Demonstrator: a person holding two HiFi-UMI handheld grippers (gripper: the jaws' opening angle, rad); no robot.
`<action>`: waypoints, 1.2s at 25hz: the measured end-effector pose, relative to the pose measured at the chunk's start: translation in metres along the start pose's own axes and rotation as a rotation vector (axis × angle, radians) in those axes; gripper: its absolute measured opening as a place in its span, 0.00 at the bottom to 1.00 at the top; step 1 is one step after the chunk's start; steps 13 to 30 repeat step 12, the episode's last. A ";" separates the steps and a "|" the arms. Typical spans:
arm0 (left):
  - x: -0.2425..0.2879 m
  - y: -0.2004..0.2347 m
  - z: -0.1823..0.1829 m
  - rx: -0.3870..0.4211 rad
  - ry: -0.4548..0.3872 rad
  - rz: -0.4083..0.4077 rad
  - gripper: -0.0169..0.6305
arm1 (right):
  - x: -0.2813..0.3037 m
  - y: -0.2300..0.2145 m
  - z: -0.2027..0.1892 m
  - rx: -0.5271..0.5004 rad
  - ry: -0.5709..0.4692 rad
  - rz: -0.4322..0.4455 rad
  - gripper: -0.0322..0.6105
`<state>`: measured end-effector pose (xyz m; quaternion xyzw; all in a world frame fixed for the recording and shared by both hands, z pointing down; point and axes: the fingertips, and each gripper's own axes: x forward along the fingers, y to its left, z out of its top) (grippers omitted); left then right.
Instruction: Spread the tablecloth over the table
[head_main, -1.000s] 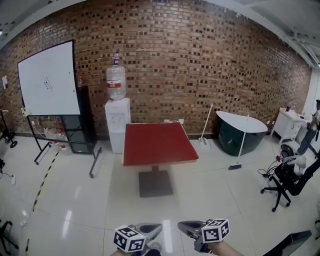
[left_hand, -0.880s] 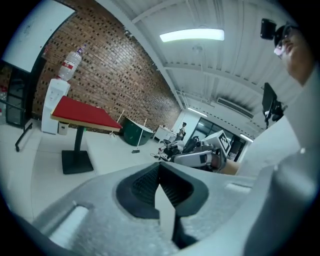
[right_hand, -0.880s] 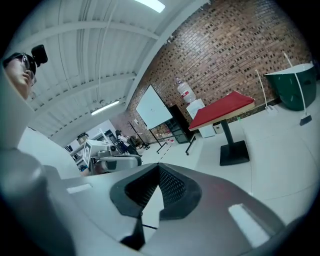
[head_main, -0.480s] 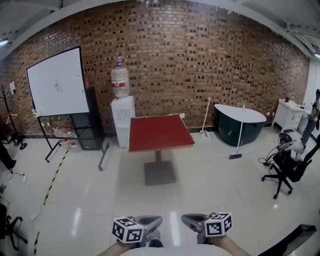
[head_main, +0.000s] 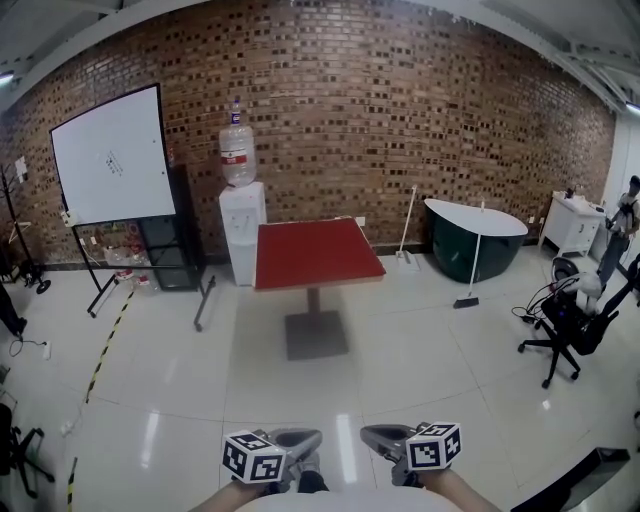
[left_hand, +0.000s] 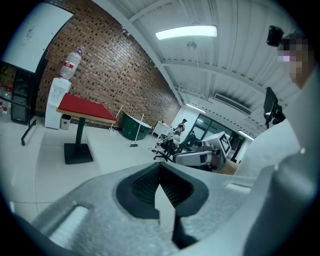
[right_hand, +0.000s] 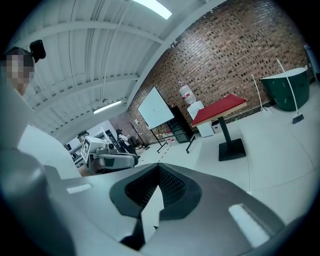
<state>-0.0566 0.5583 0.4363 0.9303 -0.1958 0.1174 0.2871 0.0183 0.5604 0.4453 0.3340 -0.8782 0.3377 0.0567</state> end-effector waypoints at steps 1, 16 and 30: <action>-0.002 0.001 -0.002 0.006 0.002 0.006 0.03 | 0.000 0.001 -0.002 0.000 0.004 -0.002 0.05; 0.000 0.007 -0.008 -0.023 -0.016 0.009 0.03 | 0.003 -0.009 -0.011 0.004 0.035 -0.010 0.05; 0.000 0.007 -0.008 -0.023 -0.016 0.009 0.03 | 0.003 -0.009 -0.011 0.004 0.035 -0.010 0.05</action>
